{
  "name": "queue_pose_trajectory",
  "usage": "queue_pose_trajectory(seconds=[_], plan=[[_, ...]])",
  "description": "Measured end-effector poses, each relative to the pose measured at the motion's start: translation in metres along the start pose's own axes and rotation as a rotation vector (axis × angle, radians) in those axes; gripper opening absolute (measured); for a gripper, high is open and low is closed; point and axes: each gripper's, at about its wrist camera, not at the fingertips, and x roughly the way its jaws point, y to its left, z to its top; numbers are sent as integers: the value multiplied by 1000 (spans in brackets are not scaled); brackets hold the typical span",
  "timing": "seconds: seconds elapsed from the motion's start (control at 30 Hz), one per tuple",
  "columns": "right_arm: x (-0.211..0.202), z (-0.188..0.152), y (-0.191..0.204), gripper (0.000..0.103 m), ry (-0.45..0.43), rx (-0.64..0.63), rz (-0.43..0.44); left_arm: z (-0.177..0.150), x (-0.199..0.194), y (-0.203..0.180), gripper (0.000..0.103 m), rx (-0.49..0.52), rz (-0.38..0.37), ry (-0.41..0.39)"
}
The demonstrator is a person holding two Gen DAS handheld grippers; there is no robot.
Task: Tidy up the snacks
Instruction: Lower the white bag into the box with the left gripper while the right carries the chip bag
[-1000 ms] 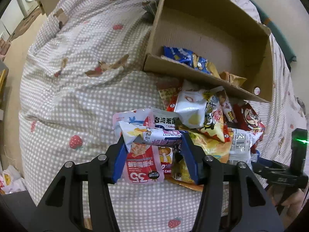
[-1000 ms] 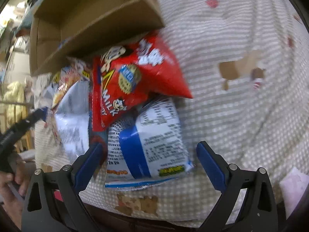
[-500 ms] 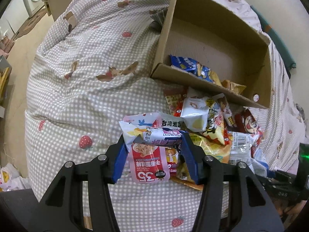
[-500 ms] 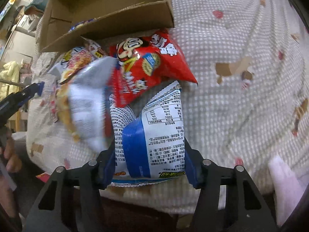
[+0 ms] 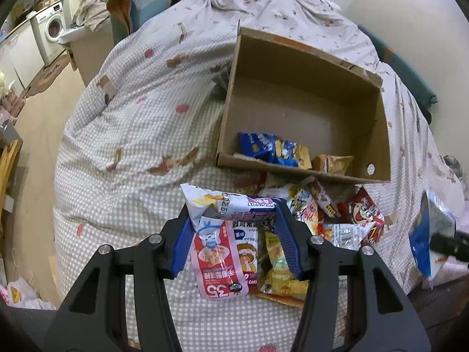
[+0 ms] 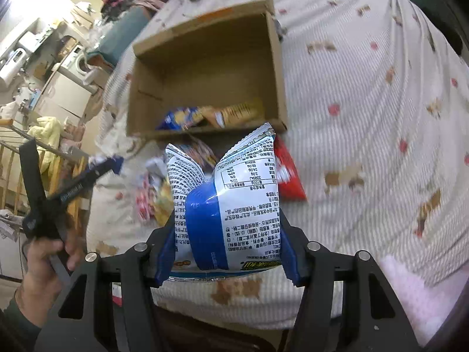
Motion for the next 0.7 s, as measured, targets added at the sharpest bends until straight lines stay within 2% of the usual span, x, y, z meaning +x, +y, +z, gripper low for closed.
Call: queue_pose_trajectory(seconds=[0.2,0.5,0.7], plan=[[12,39,15,62,-94,-40,39,28,-6,-12,50,13,-33,-27],[23,99,23,62,-175,-34,83,89,6,-40,50,116,-10,-75],[40,119,19,62,-235,-15,85,110,28,-52,50,139,-10,-111]])
